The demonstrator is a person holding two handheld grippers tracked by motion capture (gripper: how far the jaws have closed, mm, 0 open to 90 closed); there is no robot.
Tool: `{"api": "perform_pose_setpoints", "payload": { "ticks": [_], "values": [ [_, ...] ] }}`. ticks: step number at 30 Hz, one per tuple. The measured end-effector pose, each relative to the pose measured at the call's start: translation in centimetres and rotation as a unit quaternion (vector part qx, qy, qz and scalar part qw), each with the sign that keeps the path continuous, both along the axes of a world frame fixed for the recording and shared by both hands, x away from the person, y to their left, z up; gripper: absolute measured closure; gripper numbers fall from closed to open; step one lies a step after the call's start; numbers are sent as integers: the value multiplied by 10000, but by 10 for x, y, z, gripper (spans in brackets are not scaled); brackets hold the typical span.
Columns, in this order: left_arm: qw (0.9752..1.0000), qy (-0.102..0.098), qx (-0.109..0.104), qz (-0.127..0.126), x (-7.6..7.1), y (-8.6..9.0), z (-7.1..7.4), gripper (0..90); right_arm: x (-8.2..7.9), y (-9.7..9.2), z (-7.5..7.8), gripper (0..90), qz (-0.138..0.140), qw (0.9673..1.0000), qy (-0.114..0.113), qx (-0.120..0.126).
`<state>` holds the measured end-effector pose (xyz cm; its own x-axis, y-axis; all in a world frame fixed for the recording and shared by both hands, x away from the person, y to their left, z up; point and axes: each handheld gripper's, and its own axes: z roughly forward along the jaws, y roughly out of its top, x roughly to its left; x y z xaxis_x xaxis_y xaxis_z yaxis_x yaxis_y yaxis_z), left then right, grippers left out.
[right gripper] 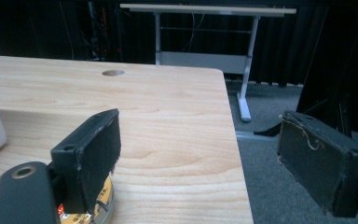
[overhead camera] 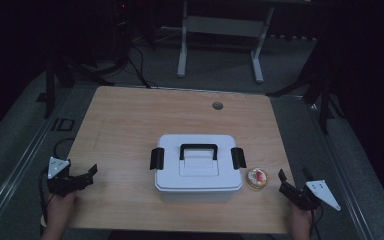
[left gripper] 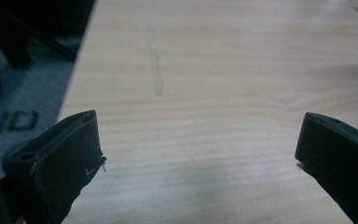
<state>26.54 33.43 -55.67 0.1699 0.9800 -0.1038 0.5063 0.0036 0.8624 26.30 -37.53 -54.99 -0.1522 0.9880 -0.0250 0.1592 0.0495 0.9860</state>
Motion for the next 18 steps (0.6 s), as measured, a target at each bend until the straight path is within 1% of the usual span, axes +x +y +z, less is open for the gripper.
{"api": "perform_pose_setpoints", "payload": {
  "ticks": [1, 3, 4, 5, 6, 7, 8, 9, 10, 11, 13, 14, 15, 16, 17, 18],
  "values": [
    [9999, 119, 45, -104, 1, 1, 1, 0, 0, 0, 0, 133, -3, 10000, 22, 8],
    [9985, 328, 194, -403, 3, 3, 1, 0, 1, 0, -1, 133, 33, 10000, 72, 36],
    [9960, 548, 269, -649, 4, 4, 1, 0, 2, 0, -1, 133, 37, 9999, 122, 9],
    [9960, 548, 269, -649, 4, 4, 1, 0, 2, 0, -1, 133, 37, 9999, 122, 9],
    [9944, 671, 225, -778, 5, 6, 1, 0, 3, 1, -1, 133, 55, 9999, 158, -21],
    [9925, 763, 116, -950, 5, 9, 1, 0, 3, 2, -2, 133, 58, 9998, 173, -60],
    [9897, 840, -17, -1162, 5, 12, 0, 0, 3, 3, -2, 133, 51, 9998, 185, -108],
    [9893, 895, -11, -1155, 4, 15, 0, 0, 3, 3, -2, 133, 57, 9997, 177, -133],
    [9878, 985, 10, -1202, 4, 17, 0, 0, 3, 4, -2, 133, 59, 9998, 165, -133],
    [9853, 1052, 7, -1348, 4, 20, 0, 0, 3, 4, -2, 133, 58, 9997, 185, -131],
    [9811, 1197, -15, -1519, 3, 23, -1, 0, 3, 4, -2, 133, 44, 9997, 220, -136],
    [9787, 1239, 1, -1638, 2, 24, -1, 0, 3, 4, -2, 133, 48, 9997, 219, -130],
    [9758, 1289, -40, -1767, 2, 25, -1, 0, 3, 4, -2, 133, 48, 9997, 216, -134],
    [9735, 1368, 5, -1830, 2, 25, 0, 0, 4, 4, -2, 133, 50, 9996, 224, -134],
    [9707, 1446, 170, -1913, 2, 24, 0, 0, 4, 4, -2, 133, 52, 9996, 233, -137],
    [9680, 1492, 290, -1999, 2, 24, 1, 13, 4, 4, -2, 133, 53, 9996, 236, -138]
  ]
}}
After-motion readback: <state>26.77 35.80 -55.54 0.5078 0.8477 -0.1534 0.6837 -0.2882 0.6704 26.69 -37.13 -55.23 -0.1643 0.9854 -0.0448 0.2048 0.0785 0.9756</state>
